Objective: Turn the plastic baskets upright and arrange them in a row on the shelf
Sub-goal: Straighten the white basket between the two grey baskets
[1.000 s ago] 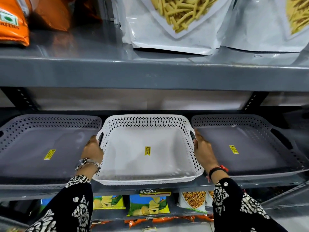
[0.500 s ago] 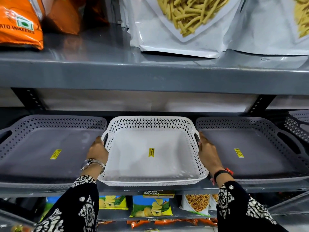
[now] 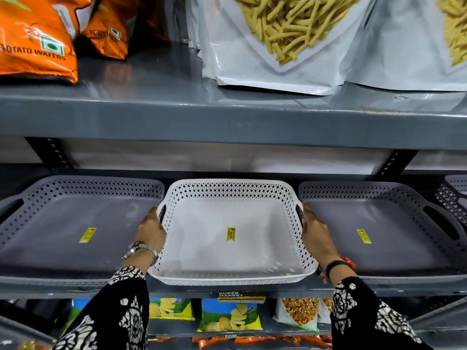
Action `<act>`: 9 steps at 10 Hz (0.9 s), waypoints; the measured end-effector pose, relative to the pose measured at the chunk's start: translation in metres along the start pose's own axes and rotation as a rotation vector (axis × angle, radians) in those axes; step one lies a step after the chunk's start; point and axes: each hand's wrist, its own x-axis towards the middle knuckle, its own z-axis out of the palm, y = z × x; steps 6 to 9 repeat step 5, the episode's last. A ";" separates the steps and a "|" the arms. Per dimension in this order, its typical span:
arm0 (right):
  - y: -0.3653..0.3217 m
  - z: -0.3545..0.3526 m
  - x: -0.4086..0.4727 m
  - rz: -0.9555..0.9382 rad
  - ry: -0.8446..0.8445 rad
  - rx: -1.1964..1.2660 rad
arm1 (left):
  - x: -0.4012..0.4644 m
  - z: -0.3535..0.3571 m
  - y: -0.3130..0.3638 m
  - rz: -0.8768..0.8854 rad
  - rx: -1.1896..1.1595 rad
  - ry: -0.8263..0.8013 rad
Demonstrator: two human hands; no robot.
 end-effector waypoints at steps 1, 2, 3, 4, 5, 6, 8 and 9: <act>0.000 -0.001 -0.001 0.004 -0.013 -0.009 | 0.000 0.001 0.000 -0.004 -0.013 -0.020; 0.000 0.000 0.000 0.012 -0.030 -0.021 | 0.002 0.002 -0.002 -0.004 -0.024 -0.042; 0.000 -0.002 0.002 0.032 -0.053 -0.024 | 0.005 0.001 -0.003 -0.008 -0.016 -0.058; -0.002 -0.007 -0.002 0.039 -0.096 -0.105 | 0.004 -0.002 0.001 -0.042 -0.026 -0.093; -0.006 -0.015 -0.002 0.028 -0.069 -0.187 | 0.005 -0.004 0.005 -0.040 0.003 -0.050; -0.006 -0.015 -0.002 0.028 -0.069 -0.187 | 0.005 -0.004 0.005 -0.040 0.003 -0.050; -0.006 -0.015 -0.002 0.028 -0.069 -0.187 | 0.005 -0.004 0.005 -0.040 0.003 -0.050; -0.006 -0.015 -0.002 0.028 -0.069 -0.187 | 0.005 -0.004 0.005 -0.040 0.003 -0.050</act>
